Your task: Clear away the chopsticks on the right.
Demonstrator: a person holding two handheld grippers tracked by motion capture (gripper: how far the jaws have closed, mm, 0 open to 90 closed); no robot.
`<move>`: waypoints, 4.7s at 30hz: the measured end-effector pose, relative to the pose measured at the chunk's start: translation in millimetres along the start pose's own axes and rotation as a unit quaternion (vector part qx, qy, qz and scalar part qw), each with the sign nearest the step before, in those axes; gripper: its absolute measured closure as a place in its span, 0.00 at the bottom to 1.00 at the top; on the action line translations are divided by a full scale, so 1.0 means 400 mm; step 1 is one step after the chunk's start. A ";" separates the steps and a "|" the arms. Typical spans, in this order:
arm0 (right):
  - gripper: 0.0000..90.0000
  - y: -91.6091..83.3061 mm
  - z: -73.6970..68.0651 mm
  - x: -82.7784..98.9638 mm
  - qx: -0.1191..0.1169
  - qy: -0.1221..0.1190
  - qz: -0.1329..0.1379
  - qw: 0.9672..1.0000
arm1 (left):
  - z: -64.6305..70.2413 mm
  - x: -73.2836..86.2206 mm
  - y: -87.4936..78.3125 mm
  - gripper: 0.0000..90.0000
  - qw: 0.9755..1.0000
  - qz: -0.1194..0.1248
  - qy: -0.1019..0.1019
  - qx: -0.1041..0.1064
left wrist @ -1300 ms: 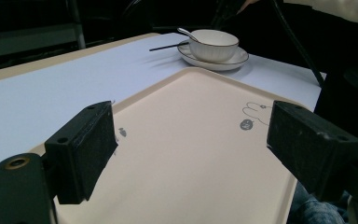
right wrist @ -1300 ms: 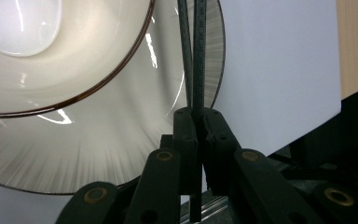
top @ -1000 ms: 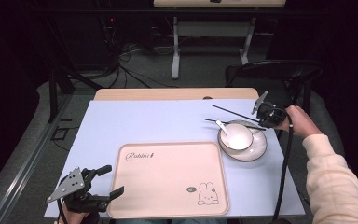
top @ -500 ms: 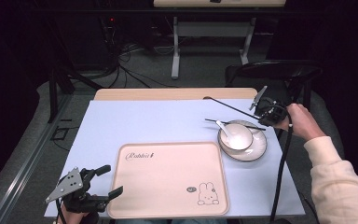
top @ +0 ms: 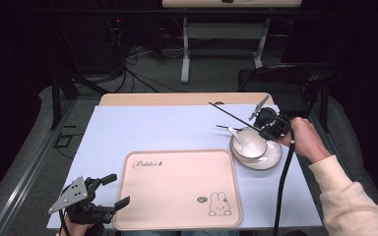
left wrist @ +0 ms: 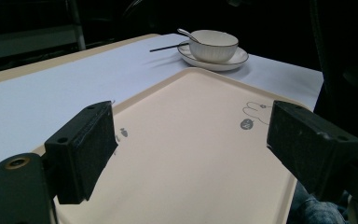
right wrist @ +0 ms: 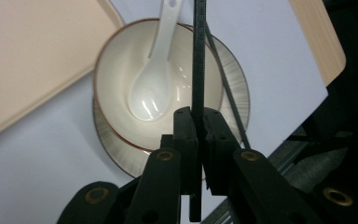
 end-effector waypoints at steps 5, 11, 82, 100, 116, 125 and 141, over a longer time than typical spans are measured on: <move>0.95 -0.003 -0.051 -0.012 -0.018 0.030 -0.002 0.999 | 0.001 0.000 0.001 0.17 1.000 -0.001 0.000 0.000; 0.95 0.002 -0.111 -0.016 -0.042 0.058 -0.002 0.997 | 0.000 0.000 0.000 0.17 1.000 0.000 -0.001 -0.001; 0.56 0.187 -0.427 0.010 -0.145 0.116 -0.030 0.982 | 0.000 0.000 -0.003 0.17 1.000 0.001 0.000 -0.004; 0.00 0.111 -0.265 0.121 -0.101 0.109 0.004 0.989 | -0.002 0.001 -0.001 0.17 1.000 0.001 -0.003 -0.003; 0.00 0.084 -0.052 0.225 -0.064 0.151 0.028 0.986 | -0.003 0.001 0.000 0.17 1.000 -0.006 -0.004 0.000; 0.00 0.104 0.046 0.217 -0.062 0.157 0.026 0.985 | -0.003 0.001 0.002 0.17 1.000 -0.004 -0.006 -0.004; 0.00 0.119 0.149 0.162 -0.084 0.094 0.019 0.992 | -0.001 0.000 0.005 0.17 1.000 -0.006 -0.006 -0.005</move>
Point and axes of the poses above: each handheld gripper's, and its own axes: y roughly forward along the jaws, x roughly out of its underside, z roughly to its right, the point moved 4 cm from there along y, roughly forward along the jaws
